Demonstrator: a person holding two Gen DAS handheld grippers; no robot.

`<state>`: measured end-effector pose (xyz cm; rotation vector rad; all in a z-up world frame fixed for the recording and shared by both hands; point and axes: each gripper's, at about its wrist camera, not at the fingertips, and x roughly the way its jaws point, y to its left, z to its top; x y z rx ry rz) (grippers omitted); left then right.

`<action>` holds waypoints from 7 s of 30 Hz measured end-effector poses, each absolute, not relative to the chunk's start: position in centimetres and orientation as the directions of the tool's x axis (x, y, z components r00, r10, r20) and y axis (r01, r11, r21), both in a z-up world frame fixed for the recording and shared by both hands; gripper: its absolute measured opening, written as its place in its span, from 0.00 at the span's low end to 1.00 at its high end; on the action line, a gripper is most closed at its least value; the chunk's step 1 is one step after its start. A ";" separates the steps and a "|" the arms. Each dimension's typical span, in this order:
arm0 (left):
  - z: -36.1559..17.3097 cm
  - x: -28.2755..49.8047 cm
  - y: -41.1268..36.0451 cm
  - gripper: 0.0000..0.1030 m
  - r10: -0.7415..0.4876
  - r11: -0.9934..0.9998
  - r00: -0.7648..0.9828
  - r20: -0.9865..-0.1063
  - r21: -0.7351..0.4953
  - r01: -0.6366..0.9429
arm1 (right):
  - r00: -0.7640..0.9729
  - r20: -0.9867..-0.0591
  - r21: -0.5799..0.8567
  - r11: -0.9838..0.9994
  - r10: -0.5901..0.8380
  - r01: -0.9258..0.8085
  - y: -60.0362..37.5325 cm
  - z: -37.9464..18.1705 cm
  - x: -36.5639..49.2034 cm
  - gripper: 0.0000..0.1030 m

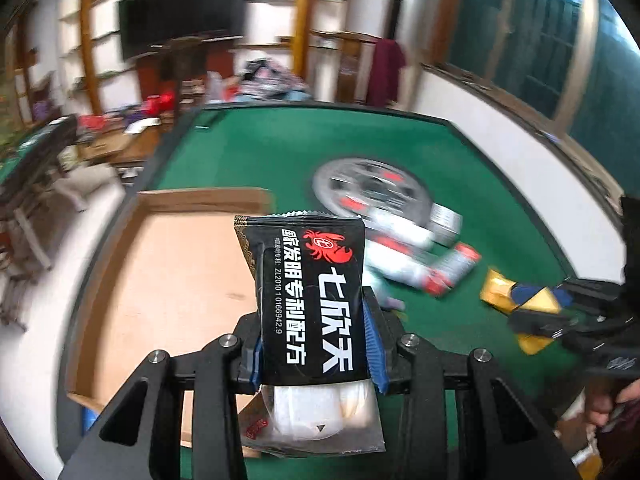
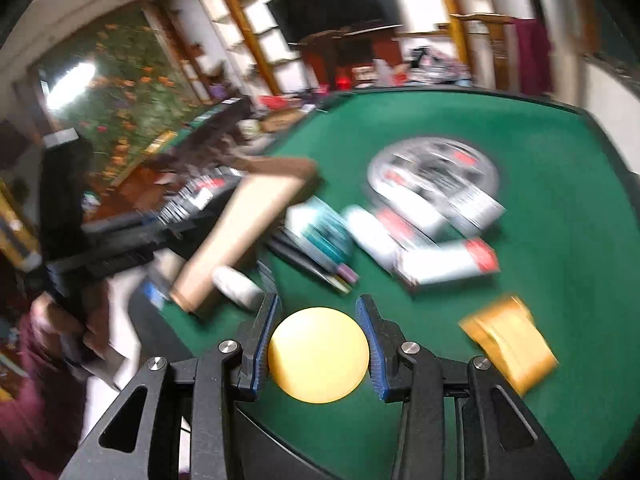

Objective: Organize objects
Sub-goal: 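Lower the black snack packet into the cardboard tray with left tool while right tool drops the yellow ball in, then reach to the white pill bottle and grasp it with the left tool, then grasp the green-capped black marker with right tool while left tool lifts the pill bottle, then carry the pill bottle into the tray with left tool while right tool drops the marker in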

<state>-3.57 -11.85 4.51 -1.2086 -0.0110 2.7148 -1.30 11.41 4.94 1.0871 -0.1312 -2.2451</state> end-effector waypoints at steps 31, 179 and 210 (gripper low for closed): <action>-4.9 -16.7 -23.5 0.57 0.129 -0.955 -0.608 -0.784 -0.263 0.136 | -0.343 -0.860 0.267 -0.905 -0.378 0.330 -10.7 -2.0 -22.8 0.42; 8.0 1.3 -21.1 0.60 0.223 -0.965 -0.720 -0.657 -0.253 -0.067 | -0.341 -0.687 0.429 -0.738 -0.641 0.521 4.0 5.1 -5.1 0.16; -5.5 -13.0 -30.1 0.79 0.181 -0.861 -0.631 -0.754 -0.432 0.269 | -0.125 -0.888 0.364 -0.843 -0.442 0.397 -13.3 -2.8 -21.5 0.27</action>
